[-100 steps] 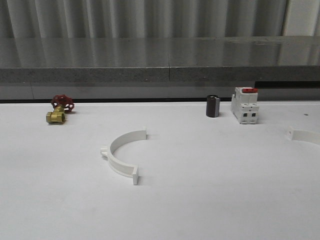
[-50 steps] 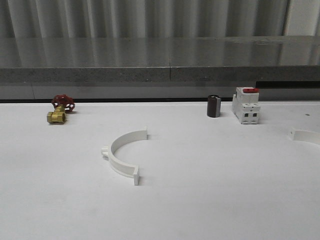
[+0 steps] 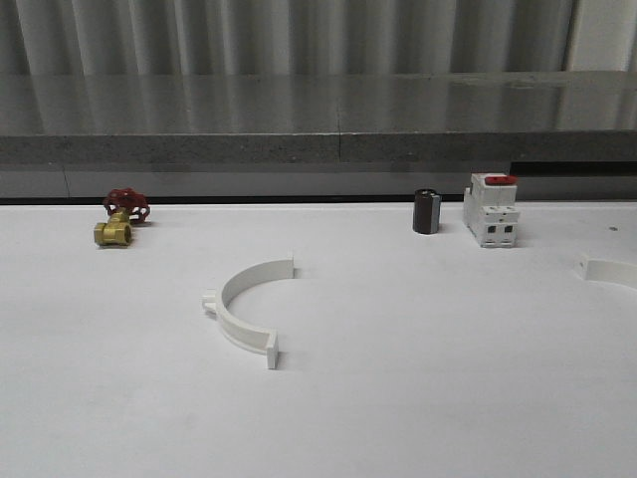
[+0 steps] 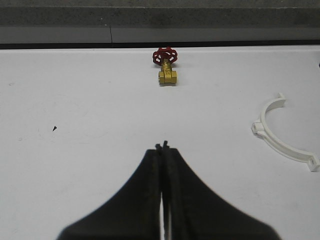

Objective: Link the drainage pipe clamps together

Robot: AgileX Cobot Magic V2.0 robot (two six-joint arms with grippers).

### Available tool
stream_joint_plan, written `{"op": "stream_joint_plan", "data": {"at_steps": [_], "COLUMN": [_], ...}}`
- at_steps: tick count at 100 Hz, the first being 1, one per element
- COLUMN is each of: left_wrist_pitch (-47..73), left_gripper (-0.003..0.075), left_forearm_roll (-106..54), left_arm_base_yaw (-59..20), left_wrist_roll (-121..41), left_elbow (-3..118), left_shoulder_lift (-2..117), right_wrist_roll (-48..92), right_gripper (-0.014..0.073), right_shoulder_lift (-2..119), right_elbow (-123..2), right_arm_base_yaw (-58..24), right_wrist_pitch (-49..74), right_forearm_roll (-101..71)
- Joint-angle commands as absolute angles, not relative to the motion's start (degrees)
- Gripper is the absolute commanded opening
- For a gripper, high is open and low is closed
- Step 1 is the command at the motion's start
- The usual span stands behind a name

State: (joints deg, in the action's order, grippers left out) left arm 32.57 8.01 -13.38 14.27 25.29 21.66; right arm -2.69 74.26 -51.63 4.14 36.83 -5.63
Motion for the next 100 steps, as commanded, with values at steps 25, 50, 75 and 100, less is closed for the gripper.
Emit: {"op": "stream_joint_plan", "data": {"at_steps": [25, 50, 75, 100], "left_wrist_pitch": [28.7, 28.7, 28.7, 28.7], "left_gripper": [-0.002, -0.002, -0.002, -0.002], "left_forearm_roll": [7.8, 7.8, 7.8, 7.8], "left_arm_base_yaw": [-13.4, -13.4, -13.4, -13.4], "left_wrist_roll": [14.2, 14.2, 14.2, 14.2], "left_elbow": [26.7, 26.7, 26.7, 26.7], "left_shoulder_lift": [22.0, 22.0, 22.0, 22.0], "right_wrist_roll": [4.9, 6.1, 6.7, 6.7], "right_gripper": [0.0582, 0.0582, 0.0582, 0.0582], "right_shoulder_lift": [86.9, 95.1, 99.9, 101.9], "right_elbow": [-58.3, -58.5, -58.5, -58.5], "right_arm_base_yaw": [10.3, 10.4, 10.4, 10.4], "right_wrist_pitch": [34.3, 29.1, 24.0, 24.0], "right_forearm_roll": [-6.0, -6.3, -6.3, -6.3]}}
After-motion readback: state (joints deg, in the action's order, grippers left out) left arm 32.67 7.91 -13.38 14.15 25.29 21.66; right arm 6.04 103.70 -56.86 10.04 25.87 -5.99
